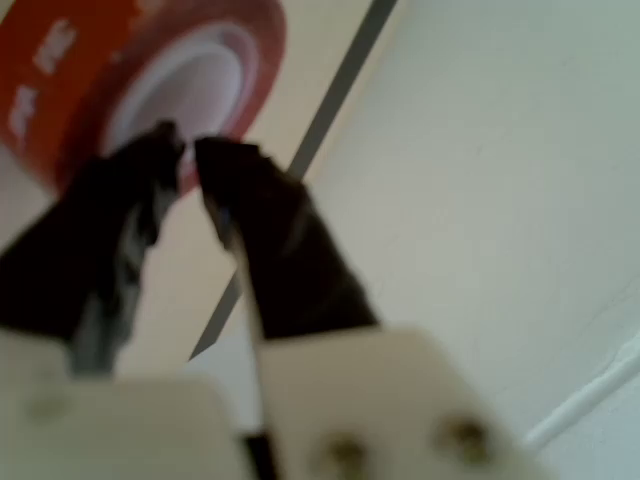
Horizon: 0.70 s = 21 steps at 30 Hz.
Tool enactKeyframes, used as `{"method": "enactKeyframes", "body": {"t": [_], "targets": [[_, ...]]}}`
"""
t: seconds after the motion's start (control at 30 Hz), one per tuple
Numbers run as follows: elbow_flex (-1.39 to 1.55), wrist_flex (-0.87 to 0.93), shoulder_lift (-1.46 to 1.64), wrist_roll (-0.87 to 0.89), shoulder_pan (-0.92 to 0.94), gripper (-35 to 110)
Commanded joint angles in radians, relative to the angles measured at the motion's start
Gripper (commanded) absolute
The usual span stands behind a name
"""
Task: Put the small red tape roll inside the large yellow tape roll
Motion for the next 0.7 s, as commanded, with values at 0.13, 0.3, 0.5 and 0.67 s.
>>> {"method": "enactKeyframes", "body": {"t": [0.13,0.3,0.5,0.67], "targets": [[-0.054,0.241,0.097,0.021,-0.011,0],[-0.092,0.474,0.143,0.026,-0.014,0],[-0.230,0.755,0.150,0.028,-0.026,0],[-0.233,0.930,0.239,0.028,-0.043,0]]}}
